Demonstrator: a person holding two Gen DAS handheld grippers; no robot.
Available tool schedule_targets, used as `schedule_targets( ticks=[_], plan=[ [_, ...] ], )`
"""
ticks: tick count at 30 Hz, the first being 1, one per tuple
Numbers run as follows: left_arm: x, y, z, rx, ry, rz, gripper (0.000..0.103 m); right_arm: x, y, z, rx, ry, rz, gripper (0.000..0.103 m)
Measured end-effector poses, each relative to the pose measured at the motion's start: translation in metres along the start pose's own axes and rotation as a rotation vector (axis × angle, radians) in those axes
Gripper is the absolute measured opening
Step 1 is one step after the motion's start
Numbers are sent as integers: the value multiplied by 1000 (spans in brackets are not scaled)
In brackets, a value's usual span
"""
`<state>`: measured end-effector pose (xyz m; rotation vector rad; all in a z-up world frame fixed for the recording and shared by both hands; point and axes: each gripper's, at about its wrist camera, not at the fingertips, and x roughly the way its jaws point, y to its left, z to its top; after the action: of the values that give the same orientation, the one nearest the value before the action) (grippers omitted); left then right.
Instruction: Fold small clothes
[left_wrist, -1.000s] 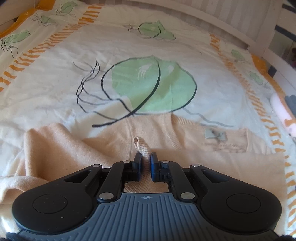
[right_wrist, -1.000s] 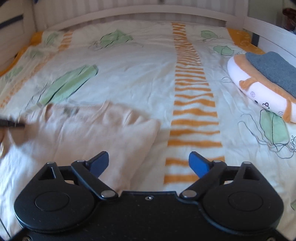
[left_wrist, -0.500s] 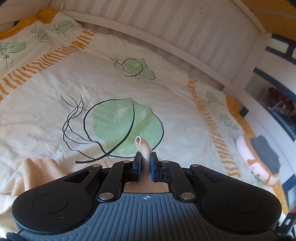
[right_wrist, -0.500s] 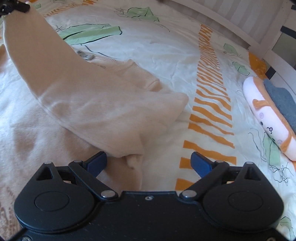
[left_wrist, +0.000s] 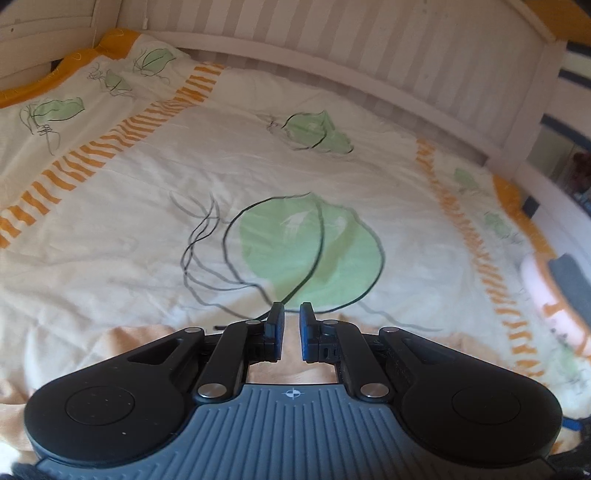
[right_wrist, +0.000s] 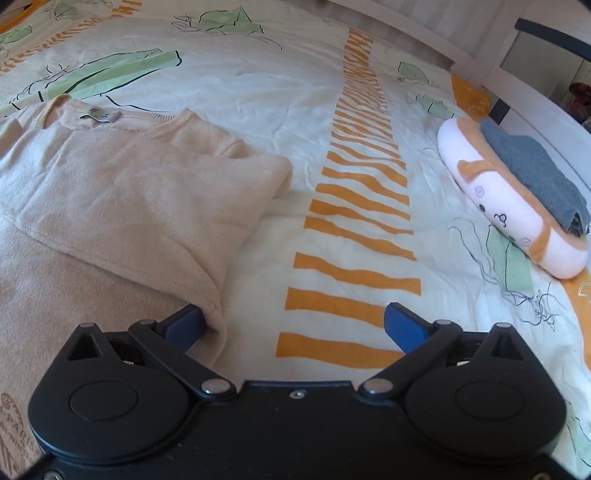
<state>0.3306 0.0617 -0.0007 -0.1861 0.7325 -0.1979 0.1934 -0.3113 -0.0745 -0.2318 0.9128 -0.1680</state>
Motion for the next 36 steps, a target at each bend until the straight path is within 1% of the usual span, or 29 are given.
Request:
schedule_targets(
  ticks=[3, 5, 7, 8, 9, 11, 12, 14, 15, 16, 17, 18, 21, 25, 28, 30, 32, 34, 36],
  plan=[
    [6, 2, -2, 25, 46, 40, 9, -2, -8, -1, 37, 38, 28, 101],
    [9, 2, -4, 45, 55, 64, 9, -5, -16, -2, 76, 67, 47, 102],
    [12, 1, -7, 58, 64, 77, 10, -14, -27, -3, 121, 70, 66, 102],
    [15, 1, -10, 66, 78, 67, 12, -19, -32, -2, 146, 58, 83, 102],
    [18, 0, -12, 68, 94, 47, 19, -24, -38, -1, 181, 40, 110, 102],
    [25, -2, -18, 63, 127, 7, 28, -27, -47, 4, 249, 12, 164, 102],
    [29, -3, -21, 62, 144, -3, 29, -26, -50, 9, 283, -2, 194, 102],
    [35, -7, -28, 81, 178, -5, 33, -20, -54, 17, 333, -22, 235, 102],
    [38, -9, -32, 102, 192, 2, 39, -15, -54, 22, 354, -28, 250, 102],
    [41, -12, -36, 126, 203, 10, 43, -10, -54, 26, 364, -33, 258, 102],
    [43, -15, -39, 149, 210, 20, 48, -3, -53, 31, 364, -34, 257, 102],
    [46, -19, -42, 174, 216, 37, 49, 4, -51, 35, 358, -31, 248, 102],
    [53, -23, -49, 226, 236, 75, 50, 25, -46, 44, 327, -36, 201, 102],
    [63, -22, -58, 279, 273, 121, 52, 55, -41, 53, 255, -10, 115, 102],
    [69, -18, -62, 277, 284, 137, 62, 70, -41, 56, 218, -2, 68, 102],
    [71, -15, -63, 280, 282, 146, 71, 74, -45, 58, 222, -11, 52, 102],
    [72, -11, -64, 269, 280, 150, 77, 76, -48, 61, 228, -13, 40, 102],
    [72, -8, -64, 252, 280, 152, 83, 71, -50, 64, 235, -13, 35, 102],
    [73, -6, -63, 247, 280, 155, 87, 54, -51, 66, 253, -50, 51, 102]
  ],
)
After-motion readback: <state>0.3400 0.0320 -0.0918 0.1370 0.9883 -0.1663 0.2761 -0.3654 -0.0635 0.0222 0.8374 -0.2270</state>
